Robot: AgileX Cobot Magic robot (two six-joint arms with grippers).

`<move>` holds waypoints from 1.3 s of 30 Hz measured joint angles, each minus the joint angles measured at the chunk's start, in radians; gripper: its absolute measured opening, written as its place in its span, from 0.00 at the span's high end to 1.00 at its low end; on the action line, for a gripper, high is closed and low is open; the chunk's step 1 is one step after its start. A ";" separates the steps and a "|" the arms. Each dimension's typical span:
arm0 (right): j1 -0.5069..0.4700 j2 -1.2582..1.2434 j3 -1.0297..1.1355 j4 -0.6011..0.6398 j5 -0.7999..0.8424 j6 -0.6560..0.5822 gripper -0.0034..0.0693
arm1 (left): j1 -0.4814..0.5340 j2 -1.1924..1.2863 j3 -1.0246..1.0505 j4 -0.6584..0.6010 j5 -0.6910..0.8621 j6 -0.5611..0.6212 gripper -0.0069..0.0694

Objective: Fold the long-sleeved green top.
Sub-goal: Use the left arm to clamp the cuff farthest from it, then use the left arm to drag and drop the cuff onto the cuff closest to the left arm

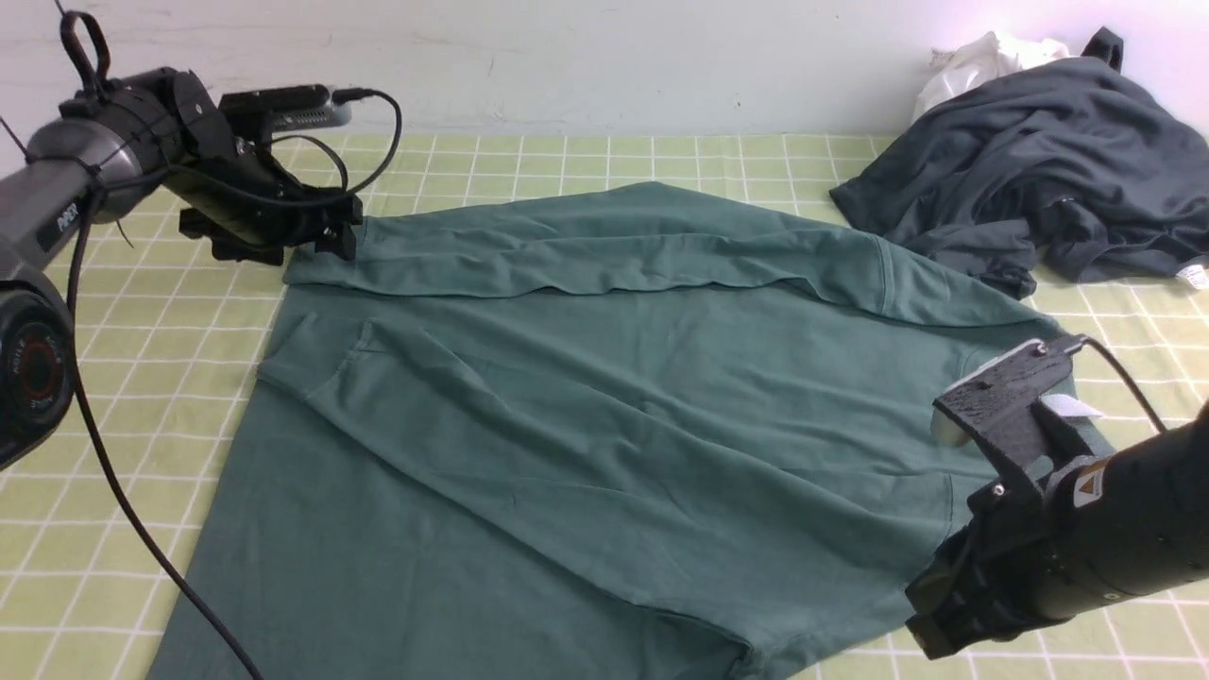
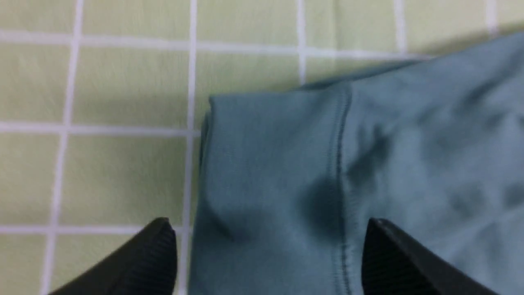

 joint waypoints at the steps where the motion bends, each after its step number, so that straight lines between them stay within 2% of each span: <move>1: 0.000 0.009 0.000 0.003 0.000 0.000 0.97 | 0.000 0.009 0.000 0.005 0.010 -0.008 0.27; 3: 0.000 0.012 0.000 0.009 0.000 0.000 0.97 | 0.000 0.010 -0.003 0.020 0.012 -0.015 0.38; 4: 0.000 0.012 0.000 0.014 0.000 -0.001 0.97 | 0.000 0.010 -0.007 0.032 0.015 -0.019 0.49; 7: 0.000 0.012 -0.001 0.015 0.001 -0.001 0.97 | 0.000 0.000 -0.007 0.048 0.040 -0.026 0.72; 8: 0.000 0.012 -0.001 0.015 0.002 -0.001 0.97 | 0.000 -0.002 -0.007 0.048 0.045 -0.026 0.76; 9: 0.000 0.012 -0.002 0.017 0.002 -0.001 0.97 | 0.000 -0.013 -0.009 0.051 0.065 -0.026 0.84; 10: 0.000 0.012 -0.003 0.018 0.003 -0.001 0.97 | 0.000 -0.026 -0.014 0.052 0.088 -0.025 0.86; 14: 0.000 0.012 -0.003 0.018 0.005 -0.001 0.97 | 0.000 -0.061 -0.030 0.053 0.149 -0.015 0.87; 18: 0.000 0.012 -0.004 0.026 0.009 -0.001 0.97 | 0.000 -0.107 -0.053 0.053 0.277 -0.007 0.87; 20: 0.000 0.012 -0.004 0.035 0.022 -0.001 0.97 | 0.000 -0.117 -0.056 0.047 0.399 0.008 0.87; 22: 0.000 0.012 -0.004 0.037 0.037 -0.001 0.97 | -0.001 -0.131 -0.034 0.046 0.425 0.025 0.87; 30: 0.000 -0.021 -0.004 0.041 0.089 -0.026 0.97 | -0.033 -0.376 0.342 0.110 0.428 0.072 0.87; 31: 0.000 -0.041 -0.004 0.041 0.091 -0.028 0.97 | -0.036 -0.458 0.474 0.130 0.429 0.072 0.87; 34: 0.000 -0.069 -0.004 0.045 0.083 -0.029 0.97 | -0.036 -0.560 0.644 0.149 0.412 0.069 0.87; 39: 0.000 -0.093 -0.004 0.071 0.071 -0.040 0.97 | -0.036 -0.622 0.765 0.155 0.353 0.069 0.82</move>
